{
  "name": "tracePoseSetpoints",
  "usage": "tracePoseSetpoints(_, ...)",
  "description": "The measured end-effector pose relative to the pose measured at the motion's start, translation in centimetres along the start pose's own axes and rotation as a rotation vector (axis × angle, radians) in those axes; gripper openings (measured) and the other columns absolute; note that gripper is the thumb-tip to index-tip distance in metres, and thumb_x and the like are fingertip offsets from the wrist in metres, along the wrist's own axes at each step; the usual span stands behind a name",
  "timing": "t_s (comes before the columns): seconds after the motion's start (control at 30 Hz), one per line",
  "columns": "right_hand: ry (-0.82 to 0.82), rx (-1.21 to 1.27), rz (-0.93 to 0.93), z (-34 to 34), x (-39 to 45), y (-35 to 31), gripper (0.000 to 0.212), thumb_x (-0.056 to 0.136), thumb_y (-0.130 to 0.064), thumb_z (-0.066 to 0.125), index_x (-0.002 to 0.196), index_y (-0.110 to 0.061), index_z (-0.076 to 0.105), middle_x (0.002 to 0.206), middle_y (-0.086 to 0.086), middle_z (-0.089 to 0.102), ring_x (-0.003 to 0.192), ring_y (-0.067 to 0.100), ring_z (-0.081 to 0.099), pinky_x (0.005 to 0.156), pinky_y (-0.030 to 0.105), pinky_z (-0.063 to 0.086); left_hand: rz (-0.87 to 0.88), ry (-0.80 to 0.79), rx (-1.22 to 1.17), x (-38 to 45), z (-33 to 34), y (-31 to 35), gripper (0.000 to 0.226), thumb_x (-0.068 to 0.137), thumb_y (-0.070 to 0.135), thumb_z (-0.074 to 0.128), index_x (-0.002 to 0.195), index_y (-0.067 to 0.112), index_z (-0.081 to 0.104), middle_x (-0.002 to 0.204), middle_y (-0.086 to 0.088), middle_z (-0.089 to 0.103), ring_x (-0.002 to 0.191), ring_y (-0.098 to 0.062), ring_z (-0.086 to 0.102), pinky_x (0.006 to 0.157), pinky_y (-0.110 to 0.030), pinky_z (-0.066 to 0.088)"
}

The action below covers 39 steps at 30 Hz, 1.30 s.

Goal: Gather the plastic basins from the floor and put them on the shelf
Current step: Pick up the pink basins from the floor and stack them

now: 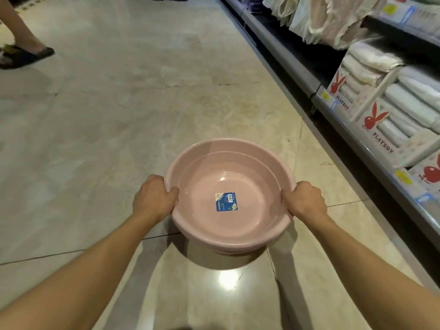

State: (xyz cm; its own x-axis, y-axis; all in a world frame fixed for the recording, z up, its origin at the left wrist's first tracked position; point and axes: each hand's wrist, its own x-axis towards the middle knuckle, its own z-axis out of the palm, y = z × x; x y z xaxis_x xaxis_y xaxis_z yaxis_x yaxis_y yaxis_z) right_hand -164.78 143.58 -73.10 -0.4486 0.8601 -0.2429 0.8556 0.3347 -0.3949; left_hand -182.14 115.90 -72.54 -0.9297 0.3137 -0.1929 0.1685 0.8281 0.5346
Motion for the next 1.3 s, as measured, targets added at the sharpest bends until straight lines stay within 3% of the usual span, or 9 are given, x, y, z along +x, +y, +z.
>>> tracePoseSetpoints(0.23, -0.032, 0.022, -0.018, 2.2, 0.6, 1.5, 0.025, 0.084, -0.038, 0.055, 0.088, -0.014, 0.062, 0.078, 0.005, 0.062, 0.073, 0.031, 0.062, 0.064, 0.035, 0.048, -0.091, 0.003, -0.034, 0.1, 2.5, -0.7, 0.026, 0.088, 0.031, 0.059, 0.102, 0.01, 0.065, 0.095, -0.012, 0.069, 0.084, -0.034, 0.066, 0.077, -0.047, 0.06)
tracePoseSetpoints(0.43, -0.075, 0.179, -0.028, 3.0, 1.0, 1.7, 0.028, 0.086, -0.028, 0.057, 0.105, -0.007, 0.06, 0.088, 0.01, 0.062, 0.07, 0.027, 0.055, 0.057, 0.031, 0.041, -0.285, -0.025, -0.276, 0.6, 3.8, -0.5, 0.025, 0.085, 0.018, 0.06, 0.105, 0.005, 0.069, 0.08, -0.007, 0.067, 0.075, -0.027, 0.064, 0.077, -0.039, 0.06)
tracePoseSetpoints(0.67, -0.019, 0.258, -0.016, -1.3, 1.4, -1.8, 0.033, 0.078, -0.03, 0.058, 0.103, -0.009, 0.066, 0.093, 0.013, 0.068, 0.083, 0.036, 0.064, 0.076, 0.045, 0.058, -0.279, 0.035, -0.288, -0.1, -0.4, 2.2, 0.027, 0.082, 0.017, 0.06, 0.103, 0.004, 0.071, 0.092, -0.014, 0.071, 0.082, -0.033, 0.068, 0.078, -0.045, 0.062)
tracePoseSetpoints(0.77, -0.026, 0.288, -0.061, -6.1, 0.0, -6.2, 0.033, 0.074, -0.03, 0.058, 0.101, -0.012, 0.067, 0.094, 0.011, 0.069, 0.084, 0.035, 0.065, 0.078, 0.047, 0.058, -0.306, 0.103, -0.278, -1.2, -6.5, 4.0, 0.032, 0.08, 0.018, 0.06, 0.106, 0.003, 0.071, 0.098, -0.018, 0.072, 0.086, -0.037, 0.069, 0.078, -0.045, 0.062)
tracePoseSetpoints(0.97, -0.067, 0.329, -0.204, -20.4, -5.8, -18.4, 0.027, 0.079, -0.025, 0.059, 0.1, -0.011, 0.068, 0.089, 0.009, 0.066, 0.073, 0.029, 0.059, 0.062, 0.031, 0.047, -0.383, 0.243, -0.313, -5.3, -25.1, 9.6, 0.039, 0.078, 0.02, 0.06, 0.111, 0.002, 0.071, 0.104, -0.02, 0.072, 0.093, -0.04, 0.068, 0.085, -0.049, 0.06)
tracePoseSetpoints(1.1, -0.122, 0.272, -0.322, -31.4, -12.5, -26.7, 0.03, 0.078, -0.025, 0.059, 0.101, -0.009, 0.07, 0.095, 0.012, 0.071, 0.085, 0.035, 0.066, 0.077, 0.044, 0.059, -0.44, 0.309, -0.358, -11.8, -38.5, 13.1, 0.031, 0.083, 0.02, 0.06, 0.108, 0.005, 0.071, 0.091, -0.013, 0.071, 0.081, -0.033, 0.068, 0.072, -0.036, 0.059)
tracePoseSetpoints(1.17, -0.154, 0.229, -0.368, -36.7, -16.2, -30.9, 0.031, 0.079, -0.026, 0.059, 0.103, -0.009, 0.07, 0.095, 0.013, 0.072, 0.086, 0.036, 0.067, 0.079, 0.047, 0.06, -0.488, 0.323, -0.387, -15.9, -45.1, 14.4, 0.033, 0.086, 0.022, 0.06, 0.112, 0.006, 0.071, 0.095, -0.012, 0.072, 0.082, -0.031, 0.068, 0.07, -0.033, 0.055)
tracePoseSetpoints(1.3, -0.255, 0.121, -0.55, -44.7, -25.4, -39.4, 0.029, 0.083, -0.027, 0.059, 0.101, -0.009, 0.072, 0.089, 0.014, 0.07, 0.076, 0.033, 0.059, 0.061, 0.032, 0.045, -0.643, 0.406, -0.451, -25.8, -56.8, 14.4, 0.038, 0.088, 0.026, 0.059, 0.118, 0.004, 0.069, 0.107, -0.017, 0.072, 0.092, -0.035, 0.069, 0.082, -0.044, 0.061)
